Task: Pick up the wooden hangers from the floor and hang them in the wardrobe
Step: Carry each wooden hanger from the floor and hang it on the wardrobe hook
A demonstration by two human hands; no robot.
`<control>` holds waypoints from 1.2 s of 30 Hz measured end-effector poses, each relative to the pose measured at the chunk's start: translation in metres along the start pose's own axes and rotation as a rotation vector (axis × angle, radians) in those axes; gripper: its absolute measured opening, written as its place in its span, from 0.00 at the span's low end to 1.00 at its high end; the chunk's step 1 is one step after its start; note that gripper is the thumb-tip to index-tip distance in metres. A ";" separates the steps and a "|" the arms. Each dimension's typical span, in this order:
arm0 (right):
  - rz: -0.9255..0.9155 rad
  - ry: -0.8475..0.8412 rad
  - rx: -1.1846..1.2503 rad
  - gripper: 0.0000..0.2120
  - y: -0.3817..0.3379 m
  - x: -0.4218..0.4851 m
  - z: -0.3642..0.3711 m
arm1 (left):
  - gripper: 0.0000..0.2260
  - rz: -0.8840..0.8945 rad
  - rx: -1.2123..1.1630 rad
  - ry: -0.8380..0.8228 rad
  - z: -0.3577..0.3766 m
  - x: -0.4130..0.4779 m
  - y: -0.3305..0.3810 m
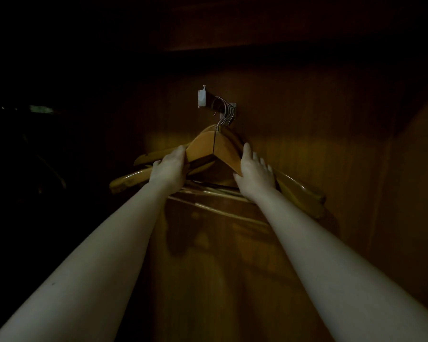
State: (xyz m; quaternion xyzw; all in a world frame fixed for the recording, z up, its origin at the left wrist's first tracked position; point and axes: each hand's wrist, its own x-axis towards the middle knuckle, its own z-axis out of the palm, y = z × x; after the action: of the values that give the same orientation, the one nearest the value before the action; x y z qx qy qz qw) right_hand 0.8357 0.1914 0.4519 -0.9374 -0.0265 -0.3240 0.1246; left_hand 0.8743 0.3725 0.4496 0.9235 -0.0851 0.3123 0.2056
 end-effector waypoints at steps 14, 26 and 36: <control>0.097 0.165 -0.121 0.36 -0.036 -0.056 -0.002 | 0.30 0.212 0.028 -0.068 -0.009 -0.039 -0.056; 0.178 -0.043 -0.200 0.23 -0.044 -0.227 0.021 | 0.24 0.598 -0.087 -0.447 0.007 -0.176 -0.064; 0.565 -0.474 -0.132 0.19 -0.010 -0.417 0.035 | 0.14 0.767 -0.263 -1.043 0.071 -0.314 -0.033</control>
State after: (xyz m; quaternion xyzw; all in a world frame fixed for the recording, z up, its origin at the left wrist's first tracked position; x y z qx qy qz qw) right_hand 0.5263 0.2227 0.1712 -0.9628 0.2258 -0.0520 0.1389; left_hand 0.6746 0.3809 0.1956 0.8251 -0.5339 -0.1379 0.1230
